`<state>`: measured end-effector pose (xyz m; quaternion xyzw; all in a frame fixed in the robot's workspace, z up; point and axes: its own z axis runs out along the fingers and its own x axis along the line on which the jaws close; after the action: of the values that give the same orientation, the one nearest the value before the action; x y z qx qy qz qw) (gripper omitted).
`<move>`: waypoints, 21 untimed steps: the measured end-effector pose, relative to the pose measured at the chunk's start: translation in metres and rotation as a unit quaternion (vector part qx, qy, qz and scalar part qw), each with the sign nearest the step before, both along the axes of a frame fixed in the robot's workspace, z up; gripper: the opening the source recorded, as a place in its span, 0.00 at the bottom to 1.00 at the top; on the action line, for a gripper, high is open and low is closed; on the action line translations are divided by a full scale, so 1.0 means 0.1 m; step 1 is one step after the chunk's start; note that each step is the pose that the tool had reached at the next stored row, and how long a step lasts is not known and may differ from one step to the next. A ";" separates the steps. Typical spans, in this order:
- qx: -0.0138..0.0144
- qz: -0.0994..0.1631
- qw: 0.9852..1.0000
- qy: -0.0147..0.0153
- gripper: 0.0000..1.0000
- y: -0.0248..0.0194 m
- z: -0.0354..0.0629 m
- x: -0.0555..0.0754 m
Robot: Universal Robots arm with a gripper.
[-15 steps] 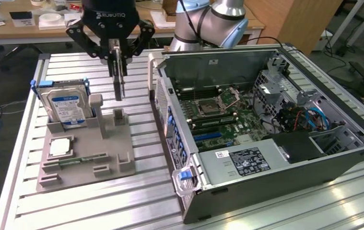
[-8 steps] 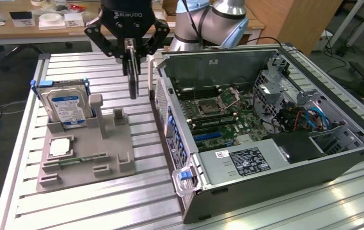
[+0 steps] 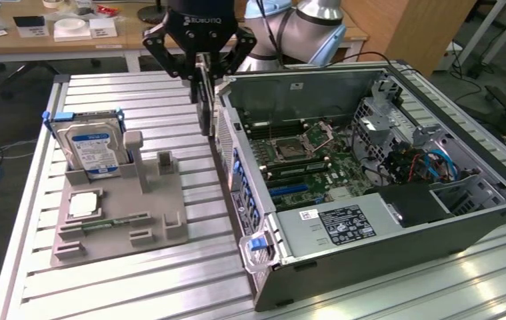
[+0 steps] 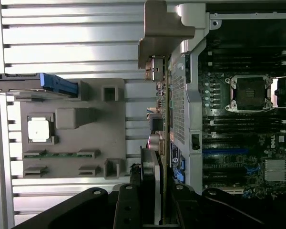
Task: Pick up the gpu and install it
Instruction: 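Pick up the gpu and move the gpu toward the slot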
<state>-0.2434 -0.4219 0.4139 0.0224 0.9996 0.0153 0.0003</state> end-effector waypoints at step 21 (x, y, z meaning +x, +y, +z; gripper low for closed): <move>0.000 0.000 1.000 0.000 0.28 0.000 0.000 0.66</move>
<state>-0.1769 -0.4219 0.4139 0.0225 0.9996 0.0153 0.0003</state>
